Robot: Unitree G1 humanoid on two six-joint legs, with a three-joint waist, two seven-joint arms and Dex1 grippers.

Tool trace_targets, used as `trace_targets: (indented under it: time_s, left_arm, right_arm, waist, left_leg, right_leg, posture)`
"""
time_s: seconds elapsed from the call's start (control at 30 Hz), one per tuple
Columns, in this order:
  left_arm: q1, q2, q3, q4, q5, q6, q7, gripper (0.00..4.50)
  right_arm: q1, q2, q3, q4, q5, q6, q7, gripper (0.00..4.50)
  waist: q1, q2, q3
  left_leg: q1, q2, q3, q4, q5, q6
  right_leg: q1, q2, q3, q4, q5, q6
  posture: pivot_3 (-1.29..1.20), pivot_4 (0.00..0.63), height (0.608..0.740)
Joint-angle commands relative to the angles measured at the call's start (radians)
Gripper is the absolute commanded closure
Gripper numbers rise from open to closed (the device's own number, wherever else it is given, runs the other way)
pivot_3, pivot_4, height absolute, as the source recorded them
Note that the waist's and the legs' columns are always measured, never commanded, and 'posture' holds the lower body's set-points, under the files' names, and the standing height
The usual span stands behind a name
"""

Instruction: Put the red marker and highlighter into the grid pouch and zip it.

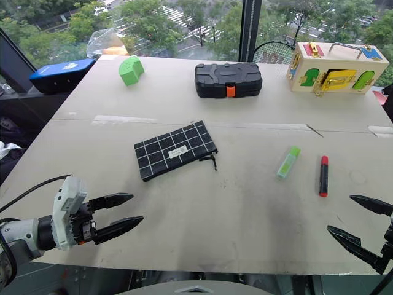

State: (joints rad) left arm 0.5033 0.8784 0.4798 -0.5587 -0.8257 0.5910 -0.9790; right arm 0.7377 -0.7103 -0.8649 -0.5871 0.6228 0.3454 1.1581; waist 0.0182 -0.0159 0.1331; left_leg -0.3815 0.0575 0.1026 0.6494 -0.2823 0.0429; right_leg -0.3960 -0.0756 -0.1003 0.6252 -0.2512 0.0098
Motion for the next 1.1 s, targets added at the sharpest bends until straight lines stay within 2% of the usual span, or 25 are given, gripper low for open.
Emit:
trace_targets:
  time_s: [0.03,0.13,0.2,0.27,0.33,0.37,0.43,0.57,0.73,0.83,0.97,1.1]
  left_arm:
    - [-0.059,-0.057,0.005,-0.01,-0.015,-0.002,0.082,0.12]
    - [-0.2,-0.172,-0.014,0.021,-0.043,0.053,0.297,0.12]
    - [-0.262,-0.19,0.012,0.064,-0.092,0.125,0.366,0.12]
    - [-0.286,-0.176,0.012,0.081,-0.056,0.126,0.379,0.12]
    - [-0.249,-0.129,-0.03,0.111,0.128,-0.034,0.308,0.12]
    - [-0.206,-0.086,-0.067,0.144,0.278,-0.21,0.241,0.12]
    - [-0.161,-0.034,-0.111,0.213,0.465,-0.461,0.161,0.12]
    - [-0.19,0.01,-0.204,0.42,0.727,-0.846,0.168,0.12]
    - [-0.346,0.012,-0.314,0.634,0.978,-1.076,0.303,0.12]
    - [-0.444,-0.001,-0.387,0.729,1.096,-1.155,0.376,0.12]
    - [-0.554,-0.028,-0.47,0.813,1.159,-1.197,0.417,0.12]
    - [-0.627,-0.04,-0.521,0.872,1.192,-1.231,0.449,0.12]
  right_arm:
    - [-0.026,0.028,0.015,-0.024,0.013,-0.036,-0.024,0.0]
    - [-0.104,0.067,0.109,-0.103,0.057,-0.023,-0.105,0.0]
    - [-0.125,0.063,0.121,-0.141,0.11,0.008,-0.124,0.0]
    - [-0.122,0.049,0.117,-0.165,0.173,0.03,-0.113,0.0]
    - [-0.109,0.033,0.135,-0.183,0.203,0.043,-0.093,0.0]
    - [-0.101,0.02,0.148,-0.195,0.201,0.046,-0.08,0.0]
    - [-0.103,-0.002,0.17,-0.213,0.201,0.051,-0.075,0.0]
    - [-0.163,-0.02,0.243,-0.229,0.196,0.045,-0.109,0.0]
    - [-0.168,-0.006,0.281,-0.254,0.184,0.043,-0.148,0.0]
    - [-0.158,0.008,0.288,-0.253,0.177,0.03,-0.159,0.0]
    - [-0.152,0.016,0.305,-0.267,0.171,0.023,-0.178,0.0]
    - [-0.142,0.021,0.304,-0.283,0.182,0.023,-0.192,0.0]
  waist:
    - [0.0,0.0,0.0]
    - [0.001,-0.001,-0.001]
    - [0.0,-0.001,-0.001]
    - [-0.001,-0.002,-0.002]
    - [-0.003,-0.005,-0.003]
    - [-0.003,-0.007,-0.004]
    - [-0.003,-0.007,-0.005]
    - [0.0,-0.004,-0.003]
    - [0.023,-0.002,-0.002]
    - [0.025,0.0,-0.006]
    - [0.026,0.009,-0.013]
    - [0.026,0.01,-0.016]
  left_leg:
    - [0.0,0.0,0.0,0.0,0.0,0.0]
    - [0.0,0.0,0.0,0.001,0.0,0.0]
    - [0.0,0.0,0.0,0.002,0.0,0.001]
    - [0.0,0.0,0.0,0.002,0.002,0.003]
    - [0.0,0.0,0.0,0.002,0.002,0.003]
    - [0.0,-0.001,0.0,0.001,0.002,0.003]
    - [0.0,-0.001,0.001,0.0,0.001,0.002]
    - [0.001,-0.001,0.001,0.0,-0.001,0.0]
    - [0.0,-0.002,0.001,0.001,-0.002,0.002]
    - [0.0,-0.002,0.001,0.001,-0.001,0.004]
    - [0.001,-0.002,0.001,0.001,-0.001,0.005]
    - [0.002,-0.002,0.002,0.001,0.0,0.006]
  right_leg:
    - [0.0,0.0,0.0,0.0,0.0,-0.001]
    - [0.0,0.0,0.0,-0.001,0.001,-0.001]
    - [0.001,0.0,0.001,0.001,0.001,-0.001]
    - [0.001,0.0,0.001,0.001,0.001,-0.001]
    - [0.001,0.001,0.001,0.001,0.001,-0.002]
    - [0.001,0.001,0.001,0.001,0.001,-0.002]
    - [0.001,0.003,0.003,0.0,0.001,-0.002]
    - [-0.001,0.001,0.002,0.0,0.001,-0.003]
    - [-0.001,-0.004,0.002,0.0,0.002,-0.004]
    - [-0.001,-0.004,0.001,0.0,0.002,-0.004]
    - [0.0,-0.004,0.0,0.001,0.002,-0.004]
    - [0.001,-0.004,-0.001,0.003,0.002,-0.003]
  posture:
    - [0.0,0.15,0.74]
    - [0.0,0.15,0.74]
    - [0.0,0.15,0.74]
    - [0.0,0.15,0.74]
    - [0.0,0.15,0.74]
    - [0.0,0.15,0.74]
    - [0.0,0.15,0.74]
    - [0.0,0.15,0.74]
    - [0.0,0.15,0.74]
    - [0.0,0.15,0.74]
    - [0.0,0.15,0.74]
    - [0.0,0.15,0.74]
